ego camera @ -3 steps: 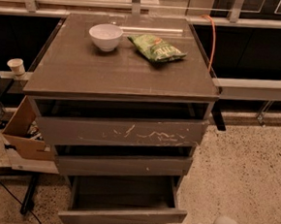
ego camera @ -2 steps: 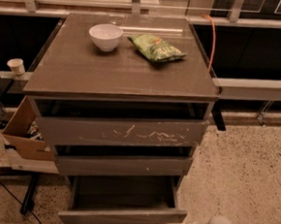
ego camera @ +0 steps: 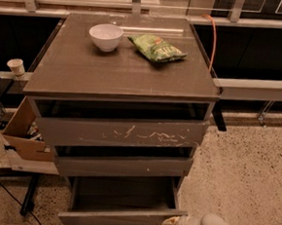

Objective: Close bottom drawer

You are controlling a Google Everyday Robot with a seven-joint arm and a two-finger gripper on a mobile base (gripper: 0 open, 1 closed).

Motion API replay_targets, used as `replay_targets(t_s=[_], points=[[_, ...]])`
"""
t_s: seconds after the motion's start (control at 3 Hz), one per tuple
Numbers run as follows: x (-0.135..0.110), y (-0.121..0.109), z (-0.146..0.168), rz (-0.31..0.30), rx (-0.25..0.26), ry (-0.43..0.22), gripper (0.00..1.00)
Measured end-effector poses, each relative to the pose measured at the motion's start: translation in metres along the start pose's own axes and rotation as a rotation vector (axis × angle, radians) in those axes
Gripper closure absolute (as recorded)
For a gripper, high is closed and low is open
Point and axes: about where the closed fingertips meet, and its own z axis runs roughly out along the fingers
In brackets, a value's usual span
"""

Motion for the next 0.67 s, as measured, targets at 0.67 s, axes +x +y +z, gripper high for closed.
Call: replay_targets(t_s=[0.67], points=[[-0.009, -0.021, 0.024, -0.053, 0.033, -0.014, 1.0]])
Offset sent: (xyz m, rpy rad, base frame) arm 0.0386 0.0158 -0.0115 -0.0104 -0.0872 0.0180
